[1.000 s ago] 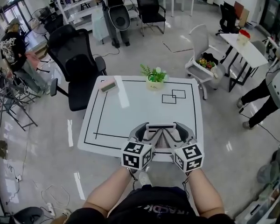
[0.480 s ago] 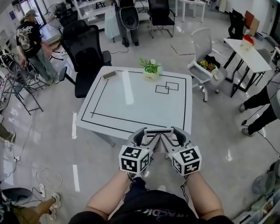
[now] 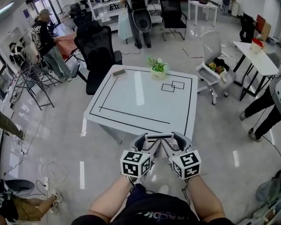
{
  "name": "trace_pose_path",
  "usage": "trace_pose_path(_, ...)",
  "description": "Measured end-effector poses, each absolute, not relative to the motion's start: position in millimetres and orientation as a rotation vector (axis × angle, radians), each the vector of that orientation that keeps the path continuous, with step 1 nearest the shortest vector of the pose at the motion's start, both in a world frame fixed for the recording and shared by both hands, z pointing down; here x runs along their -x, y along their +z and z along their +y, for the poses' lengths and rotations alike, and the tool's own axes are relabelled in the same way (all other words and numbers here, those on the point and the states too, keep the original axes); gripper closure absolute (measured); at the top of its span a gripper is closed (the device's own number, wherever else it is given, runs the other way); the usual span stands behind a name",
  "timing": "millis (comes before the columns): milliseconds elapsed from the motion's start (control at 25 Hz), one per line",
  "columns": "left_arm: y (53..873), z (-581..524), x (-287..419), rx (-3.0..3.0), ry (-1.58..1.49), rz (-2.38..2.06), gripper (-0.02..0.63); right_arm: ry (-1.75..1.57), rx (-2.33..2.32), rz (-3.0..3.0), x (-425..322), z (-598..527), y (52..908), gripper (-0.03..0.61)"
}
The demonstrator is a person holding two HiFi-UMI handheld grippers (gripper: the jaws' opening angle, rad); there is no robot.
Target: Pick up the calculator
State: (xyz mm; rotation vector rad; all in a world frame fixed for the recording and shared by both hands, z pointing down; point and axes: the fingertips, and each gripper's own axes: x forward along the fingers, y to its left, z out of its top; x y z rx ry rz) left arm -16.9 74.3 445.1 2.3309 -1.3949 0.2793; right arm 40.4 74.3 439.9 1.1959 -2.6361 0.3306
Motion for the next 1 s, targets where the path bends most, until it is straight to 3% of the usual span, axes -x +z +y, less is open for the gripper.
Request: trace_pose_path(1000, 435, 96, 14, -2.384, 0.286, -1.388, 0.374, 0.316, -1.254, -2.647, -43, 98, 432, 0.391)
